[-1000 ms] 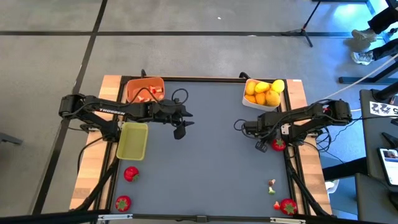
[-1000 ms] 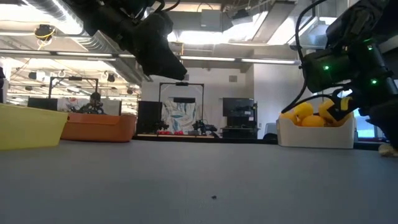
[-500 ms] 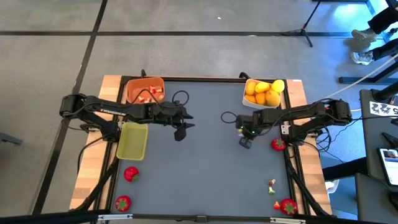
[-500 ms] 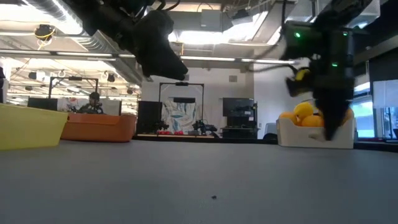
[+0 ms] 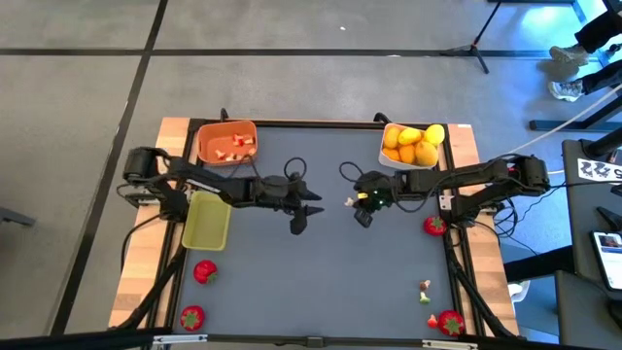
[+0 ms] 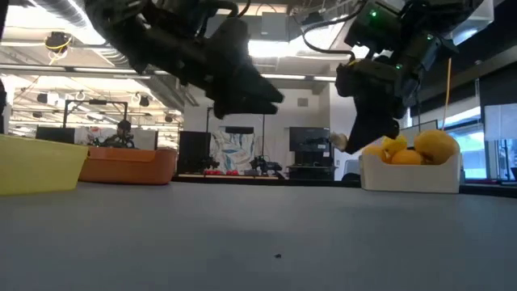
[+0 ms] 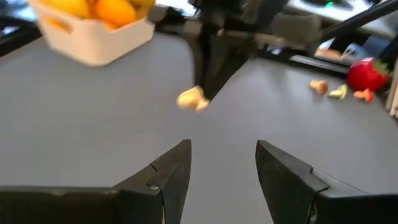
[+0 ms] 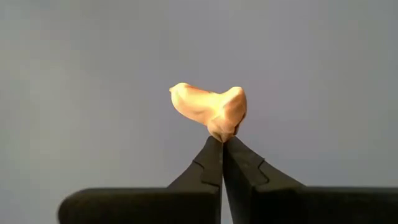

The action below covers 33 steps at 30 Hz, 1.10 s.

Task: Sort produce into baskets
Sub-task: Put the brown mushroom into the orange bin

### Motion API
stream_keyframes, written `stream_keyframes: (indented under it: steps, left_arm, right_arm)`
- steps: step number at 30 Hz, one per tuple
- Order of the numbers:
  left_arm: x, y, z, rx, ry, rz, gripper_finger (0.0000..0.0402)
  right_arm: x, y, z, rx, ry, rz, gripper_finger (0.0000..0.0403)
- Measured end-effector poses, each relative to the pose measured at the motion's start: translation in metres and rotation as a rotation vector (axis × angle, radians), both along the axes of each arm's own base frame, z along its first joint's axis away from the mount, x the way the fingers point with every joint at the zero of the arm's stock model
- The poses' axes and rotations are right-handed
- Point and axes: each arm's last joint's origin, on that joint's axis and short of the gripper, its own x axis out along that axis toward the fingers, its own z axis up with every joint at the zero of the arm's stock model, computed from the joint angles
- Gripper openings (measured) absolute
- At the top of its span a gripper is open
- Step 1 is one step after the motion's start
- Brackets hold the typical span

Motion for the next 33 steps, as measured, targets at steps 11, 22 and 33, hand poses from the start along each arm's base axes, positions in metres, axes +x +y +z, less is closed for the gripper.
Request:
stream_keyframes:
  steps: [11, 22, 33]
  left_arm:
    - [0.023, -0.004, -0.025, 0.074, -0.104, 0.002, 0.0175]
    - [0.037, -0.004, -0.017, 0.177, -0.129, -0.008, 0.0172]
    - [0.037, 0.000, -0.018, 0.188, -0.113, 0.003, 0.0101]
  right_arm:
    - [0.011, 0.007, 0.009, -0.004, -0.144, 0.013, 0.0010]
    - [0.015, 0.010, 0.014, 0.020, -0.213, -0.005, 0.0010]
    - [0.018, 0.010, 0.017, 0.032, -0.254, -0.011, 0.0010]
